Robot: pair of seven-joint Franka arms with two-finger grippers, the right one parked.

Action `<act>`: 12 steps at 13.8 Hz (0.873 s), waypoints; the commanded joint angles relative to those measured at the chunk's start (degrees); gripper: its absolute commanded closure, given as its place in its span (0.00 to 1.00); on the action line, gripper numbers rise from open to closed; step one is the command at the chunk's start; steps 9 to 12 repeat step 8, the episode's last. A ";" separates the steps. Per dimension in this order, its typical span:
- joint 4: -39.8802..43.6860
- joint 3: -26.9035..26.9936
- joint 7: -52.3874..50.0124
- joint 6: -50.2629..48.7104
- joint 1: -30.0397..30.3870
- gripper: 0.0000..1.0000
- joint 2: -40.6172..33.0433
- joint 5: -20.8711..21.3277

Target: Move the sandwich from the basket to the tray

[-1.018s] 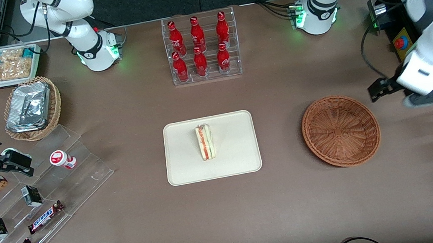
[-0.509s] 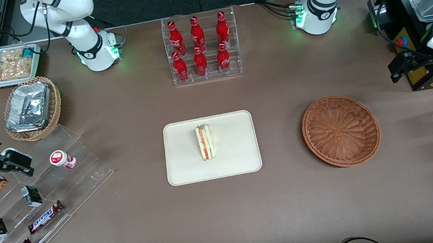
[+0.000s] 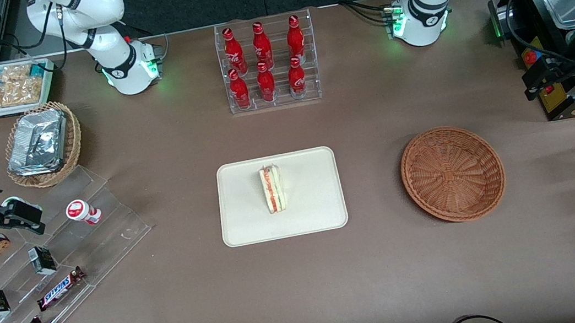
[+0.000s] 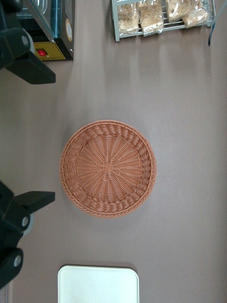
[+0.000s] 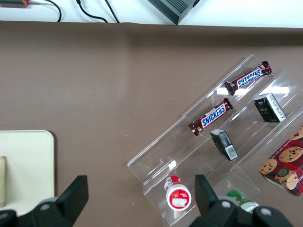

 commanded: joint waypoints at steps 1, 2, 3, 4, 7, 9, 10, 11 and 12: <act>0.74 2.16 0.79 -1.64 -2.09 0.00 -0.54 -0.31; 0.65 2.16 0.79 -2.07 -2.00 0.00 -0.89 -0.31; 0.65 2.08 0.71 -2.77 -2.08 0.00 -0.90 -0.04; 0.56 2.07 0.79 -3.74 -2.09 0.00 -1.16 0.04; 0.82 2.07 0.79 -3.75 -2.09 0.00 -1.07 -0.04; 0.82 1.99 0.71 -3.48 -2.17 0.00 -0.90 -0.13; 0.82 1.99 0.71 -3.48 -2.17 0.00 -0.90 -0.13; 0.82 1.99 0.71 -3.48 -2.17 0.00 -0.90 -0.13; 0.82 1.99 0.71 -3.48 -2.17 0.00 -0.90 -0.13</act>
